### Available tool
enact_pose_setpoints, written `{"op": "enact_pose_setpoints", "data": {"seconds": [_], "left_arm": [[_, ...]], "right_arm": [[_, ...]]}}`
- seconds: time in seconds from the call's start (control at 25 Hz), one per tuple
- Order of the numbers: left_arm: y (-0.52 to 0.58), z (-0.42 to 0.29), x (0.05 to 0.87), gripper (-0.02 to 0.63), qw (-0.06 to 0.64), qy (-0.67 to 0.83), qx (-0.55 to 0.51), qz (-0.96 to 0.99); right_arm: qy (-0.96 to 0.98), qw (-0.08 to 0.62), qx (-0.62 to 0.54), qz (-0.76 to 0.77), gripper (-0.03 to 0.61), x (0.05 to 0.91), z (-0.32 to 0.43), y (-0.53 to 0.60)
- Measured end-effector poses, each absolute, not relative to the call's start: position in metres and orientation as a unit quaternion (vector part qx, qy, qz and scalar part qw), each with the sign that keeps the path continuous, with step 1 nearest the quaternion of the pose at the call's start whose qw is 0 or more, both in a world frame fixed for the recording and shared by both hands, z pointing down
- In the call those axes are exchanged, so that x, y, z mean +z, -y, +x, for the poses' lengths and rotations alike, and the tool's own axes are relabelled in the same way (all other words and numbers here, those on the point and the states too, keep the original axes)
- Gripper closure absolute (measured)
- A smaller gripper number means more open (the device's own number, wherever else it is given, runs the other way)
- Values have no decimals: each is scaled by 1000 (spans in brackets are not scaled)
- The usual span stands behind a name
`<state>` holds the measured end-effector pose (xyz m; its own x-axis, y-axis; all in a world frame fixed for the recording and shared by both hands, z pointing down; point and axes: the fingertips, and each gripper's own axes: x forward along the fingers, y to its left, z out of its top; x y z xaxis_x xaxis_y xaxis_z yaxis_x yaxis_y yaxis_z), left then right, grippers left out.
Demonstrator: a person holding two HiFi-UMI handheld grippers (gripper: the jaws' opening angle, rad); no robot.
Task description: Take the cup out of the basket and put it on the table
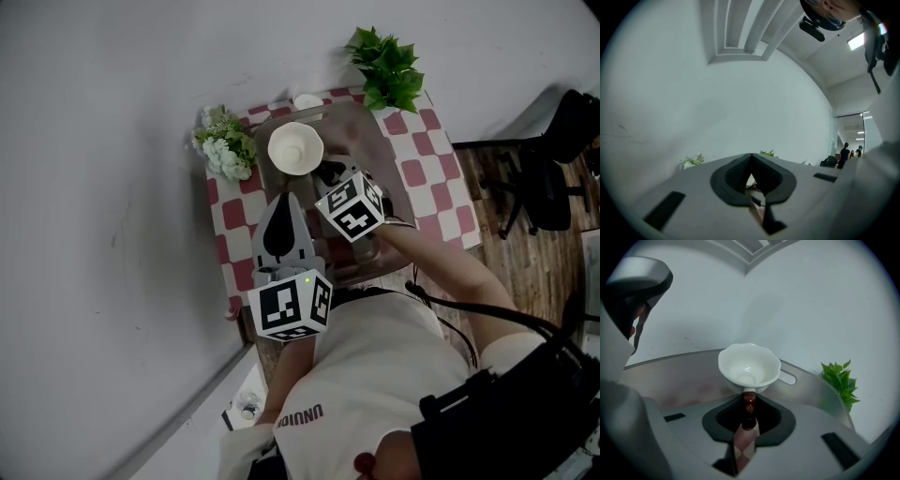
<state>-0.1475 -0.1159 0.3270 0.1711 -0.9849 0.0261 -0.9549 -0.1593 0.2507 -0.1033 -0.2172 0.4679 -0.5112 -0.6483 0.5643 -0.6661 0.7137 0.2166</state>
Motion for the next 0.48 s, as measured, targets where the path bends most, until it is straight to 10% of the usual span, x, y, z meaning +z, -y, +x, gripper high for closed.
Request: {"op": "enact_pose_setpoints", "data": {"seconds": [0.48], "left_arm": [[118,-145,328,601,107,637,-68,761]], "right_arm": [[871,306,10,384,515,457,-103,220]]}}
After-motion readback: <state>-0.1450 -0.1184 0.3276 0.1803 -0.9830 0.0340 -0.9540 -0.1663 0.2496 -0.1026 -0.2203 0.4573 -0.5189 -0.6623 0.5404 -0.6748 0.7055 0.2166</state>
